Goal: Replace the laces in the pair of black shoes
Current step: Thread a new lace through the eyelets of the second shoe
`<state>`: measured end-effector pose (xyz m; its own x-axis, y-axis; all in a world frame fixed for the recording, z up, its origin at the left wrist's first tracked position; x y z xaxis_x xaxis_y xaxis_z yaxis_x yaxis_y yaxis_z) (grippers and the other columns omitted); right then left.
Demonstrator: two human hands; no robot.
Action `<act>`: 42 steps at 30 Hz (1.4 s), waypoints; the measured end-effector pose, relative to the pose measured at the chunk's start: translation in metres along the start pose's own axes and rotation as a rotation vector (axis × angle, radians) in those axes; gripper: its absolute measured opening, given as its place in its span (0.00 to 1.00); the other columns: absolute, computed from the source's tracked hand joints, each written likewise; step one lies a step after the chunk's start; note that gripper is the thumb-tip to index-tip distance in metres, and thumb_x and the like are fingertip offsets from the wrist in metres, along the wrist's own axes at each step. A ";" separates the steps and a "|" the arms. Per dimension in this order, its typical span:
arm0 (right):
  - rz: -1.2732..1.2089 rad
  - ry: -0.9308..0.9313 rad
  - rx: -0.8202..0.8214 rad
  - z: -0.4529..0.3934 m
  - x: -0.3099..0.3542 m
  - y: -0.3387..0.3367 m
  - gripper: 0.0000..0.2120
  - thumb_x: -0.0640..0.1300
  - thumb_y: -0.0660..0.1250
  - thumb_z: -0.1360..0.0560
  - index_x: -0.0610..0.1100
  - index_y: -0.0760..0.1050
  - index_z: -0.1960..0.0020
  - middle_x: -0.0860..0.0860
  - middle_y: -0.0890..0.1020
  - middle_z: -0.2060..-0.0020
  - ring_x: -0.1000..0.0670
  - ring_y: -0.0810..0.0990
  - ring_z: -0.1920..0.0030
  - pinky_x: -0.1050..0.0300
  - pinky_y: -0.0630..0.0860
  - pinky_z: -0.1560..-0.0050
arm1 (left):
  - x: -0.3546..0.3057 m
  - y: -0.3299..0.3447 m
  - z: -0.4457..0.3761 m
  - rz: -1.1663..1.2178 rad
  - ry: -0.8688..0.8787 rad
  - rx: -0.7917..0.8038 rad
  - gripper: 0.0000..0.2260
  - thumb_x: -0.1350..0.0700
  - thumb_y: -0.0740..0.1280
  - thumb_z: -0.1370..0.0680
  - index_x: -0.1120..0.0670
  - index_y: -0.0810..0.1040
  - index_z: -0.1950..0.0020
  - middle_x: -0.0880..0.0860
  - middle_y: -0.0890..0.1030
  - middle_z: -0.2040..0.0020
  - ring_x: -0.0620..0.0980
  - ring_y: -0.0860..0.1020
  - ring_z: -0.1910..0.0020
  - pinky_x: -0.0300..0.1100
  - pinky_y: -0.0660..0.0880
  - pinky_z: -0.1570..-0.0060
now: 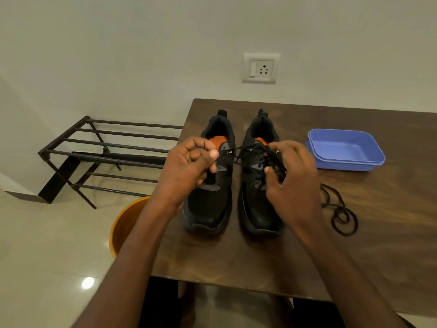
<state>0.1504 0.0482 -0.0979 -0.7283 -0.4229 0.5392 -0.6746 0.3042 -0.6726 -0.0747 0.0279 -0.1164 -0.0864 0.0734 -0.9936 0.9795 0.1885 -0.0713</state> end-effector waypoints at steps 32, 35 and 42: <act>-0.051 0.007 0.375 0.003 0.025 0.061 0.06 0.47 0.73 0.23 0.53 0.84 0.47 0.56 0.84 0.53 0.57 0.81 0.53 0.53 0.81 0.47 | 0.037 -0.007 0.022 -0.565 -0.126 -0.017 0.11 0.49 0.75 0.22 0.45 0.83 0.41 0.47 0.83 0.68 0.41 0.82 0.70 0.38 0.81 0.69; -0.044 0.006 0.350 0.005 0.030 0.063 0.05 0.50 0.72 0.25 0.53 0.83 0.50 0.57 0.82 0.55 0.56 0.80 0.55 0.51 0.81 0.53 | 0.040 -0.008 0.021 -0.520 -0.144 -0.022 0.09 0.49 0.75 0.23 0.47 0.83 0.44 0.46 0.82 0.71 0.40 0.78 0.76 0.33 0.75 0.72; 0.038 -0.071 0.429 0.001 0.036 0.067 0.04 0.50 0.71 0.23 0.54 0.82 0.49 0.57 0.80 0.54 0.54 0.78 0.53 0.51 0.79 0.53 | 0.045 -0.006 0.020 -0.460 -0.191 0.010 0.09 0.51 0.75 0.22 0.48 0.82 0.43 0.45 0.80 0.73 0.40 0.76 0.77 0.35 0.75 0.70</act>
<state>0.0795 0.0521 -0.1243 -0.7314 -0.4802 0.4842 -0.5258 -0.0551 -0.8488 -0.0806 0.0102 -0.1620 -0.4756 -0.1964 -0.8574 0.8497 0.1496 -0.5056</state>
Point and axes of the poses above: each hand's wrist, its own z-axis away from the middle knuckle, its own y-axis out of the palm, x = y × z, the point moved 8 cm from there along -z, towards the middle knuckle
